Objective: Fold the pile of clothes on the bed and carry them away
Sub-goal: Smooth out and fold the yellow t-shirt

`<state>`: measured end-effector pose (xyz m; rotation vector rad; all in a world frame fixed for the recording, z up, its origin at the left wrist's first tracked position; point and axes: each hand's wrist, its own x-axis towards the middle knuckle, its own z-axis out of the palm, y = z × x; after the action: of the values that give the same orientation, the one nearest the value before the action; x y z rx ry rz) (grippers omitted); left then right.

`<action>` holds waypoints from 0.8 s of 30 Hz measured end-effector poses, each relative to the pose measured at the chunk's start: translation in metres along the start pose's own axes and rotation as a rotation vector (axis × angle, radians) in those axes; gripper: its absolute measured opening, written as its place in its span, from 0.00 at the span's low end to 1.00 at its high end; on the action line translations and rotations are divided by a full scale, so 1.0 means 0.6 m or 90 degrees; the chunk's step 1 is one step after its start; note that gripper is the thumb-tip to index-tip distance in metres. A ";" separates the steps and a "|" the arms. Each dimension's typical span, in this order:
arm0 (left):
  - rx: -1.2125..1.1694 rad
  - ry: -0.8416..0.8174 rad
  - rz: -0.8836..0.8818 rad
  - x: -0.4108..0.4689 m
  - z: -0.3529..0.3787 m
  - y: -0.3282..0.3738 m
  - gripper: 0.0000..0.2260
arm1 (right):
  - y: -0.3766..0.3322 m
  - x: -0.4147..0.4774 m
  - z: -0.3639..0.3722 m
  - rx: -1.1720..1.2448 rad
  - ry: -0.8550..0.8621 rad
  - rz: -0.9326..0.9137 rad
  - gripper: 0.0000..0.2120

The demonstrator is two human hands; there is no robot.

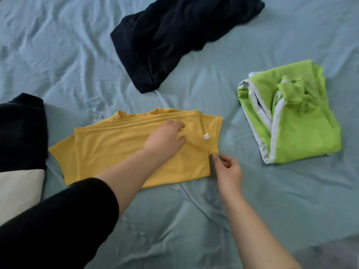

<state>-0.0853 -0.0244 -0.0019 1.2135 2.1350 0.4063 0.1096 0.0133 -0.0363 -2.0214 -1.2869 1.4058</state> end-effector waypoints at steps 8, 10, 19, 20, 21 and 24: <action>0.140 -0.154 0.029 0.165 0.036 0.124 0.19 | 0.005 0.026 0.039 -0.033 -0.037 0.104 0.25; 0.134 -0.155 0.046 0.177 0.040 0.129 0.12 | 0.000 0.029 0.039 -0.067 -0.040 0.116 0.25; 0.003 -0.198 0.094 0.139 -0.050 0.085 0.07 | -0.013 0.034 0.033 -0.059 -0.065 0.132 0.17; 0.030 -0.198 0.097 0.131 -0.058 0.070 0.07 | -0.014 0.033 0.033 -0.062 -0.063 0.130 0.16; 0.064 -0.196 0.103 0.123 -0.063 0.055 0.09 | -0.014 0.031 0.033 -0.067 -0.058 0.125 0.15; 0.149 -0.193 0.118 0.109 -0.065 0.021 0.12 | -0.015 0.021 0.034 -0.131 -0.021 0.072 0.11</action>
<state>-0.1266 0.0394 0.0095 1.5065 1.8537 0.0423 0.0884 0.0244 -0.0459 -2.2460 -1.4024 1.4126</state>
